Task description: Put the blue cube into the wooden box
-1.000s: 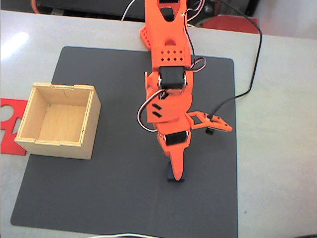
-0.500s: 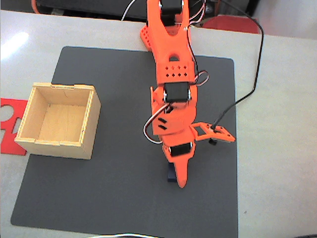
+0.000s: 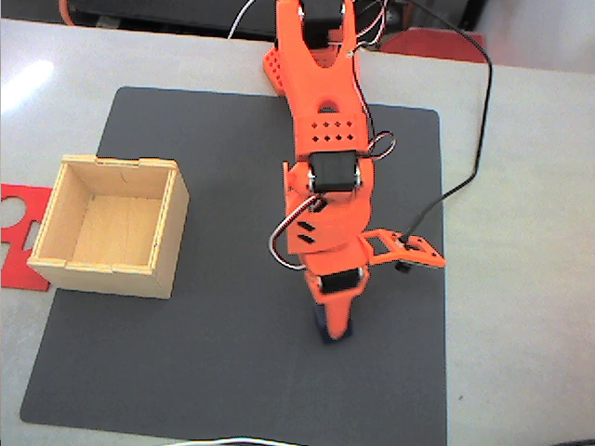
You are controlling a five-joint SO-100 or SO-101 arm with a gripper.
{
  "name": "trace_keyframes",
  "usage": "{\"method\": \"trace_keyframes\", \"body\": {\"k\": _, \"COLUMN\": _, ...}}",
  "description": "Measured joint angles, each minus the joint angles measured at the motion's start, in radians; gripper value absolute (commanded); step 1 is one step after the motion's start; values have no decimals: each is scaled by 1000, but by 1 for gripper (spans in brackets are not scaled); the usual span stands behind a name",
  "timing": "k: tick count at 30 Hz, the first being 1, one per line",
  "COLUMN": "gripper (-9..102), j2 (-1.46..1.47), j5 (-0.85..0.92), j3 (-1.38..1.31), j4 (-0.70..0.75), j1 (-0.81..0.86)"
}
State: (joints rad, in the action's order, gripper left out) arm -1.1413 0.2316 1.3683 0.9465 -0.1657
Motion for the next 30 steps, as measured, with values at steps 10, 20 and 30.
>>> {"method": "trace_keyframes", "body": {"k": 10, "gripper": 0, "j2": -67, "j5": 51, "j3": -520, "j4": 397, "j1": 284}}
{"method": "trace_keyframes", "body": {"k": 20, "gripper": 0, "j2": -199, "j5": 75, "j3": -563, "j4": 548, "j1": 522}}
{"method": "trace_keyframes", "body": {"k": 30, "gripper": 0, "j2": -199, "j5": 84, "j3": -563, "j4": 594, "j1": 663}}
